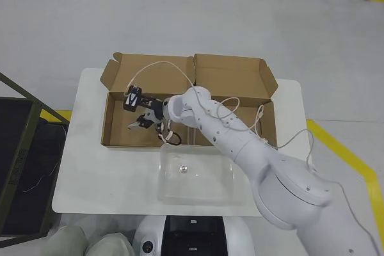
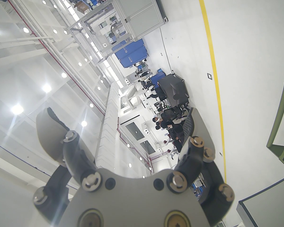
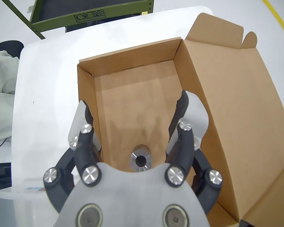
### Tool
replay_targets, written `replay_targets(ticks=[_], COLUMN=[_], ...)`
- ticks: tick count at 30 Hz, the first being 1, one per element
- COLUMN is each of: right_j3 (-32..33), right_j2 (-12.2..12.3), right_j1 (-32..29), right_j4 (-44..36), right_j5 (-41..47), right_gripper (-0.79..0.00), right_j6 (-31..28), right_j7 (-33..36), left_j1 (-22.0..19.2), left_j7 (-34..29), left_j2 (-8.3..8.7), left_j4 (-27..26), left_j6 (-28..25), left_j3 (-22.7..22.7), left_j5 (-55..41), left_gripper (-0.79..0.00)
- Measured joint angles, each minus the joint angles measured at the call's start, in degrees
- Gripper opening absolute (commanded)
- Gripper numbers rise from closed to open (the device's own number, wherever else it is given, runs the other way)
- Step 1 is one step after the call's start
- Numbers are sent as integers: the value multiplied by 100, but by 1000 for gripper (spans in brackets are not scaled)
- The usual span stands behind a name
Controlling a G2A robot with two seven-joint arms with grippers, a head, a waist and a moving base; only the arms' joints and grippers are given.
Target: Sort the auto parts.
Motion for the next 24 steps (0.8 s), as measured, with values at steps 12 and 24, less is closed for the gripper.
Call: replay_targets(ticks=[12,24], right_j3=[702,2185], right_j2=[791,1873], right_j1=[-701,-2495], right_j4=[-1728,-4825], right_j5=[-567,-1464], right_gripper=[0,0], right_j6=[410,428], right_j7=[317,1885], left_j1=[0,0], left_j7=[0,0], left_j2=[0,0], left_j4=[0,0], left_j6=[0,0], left_j3=[0,0], left_j5=[0,0], left_gripper=[0,0])
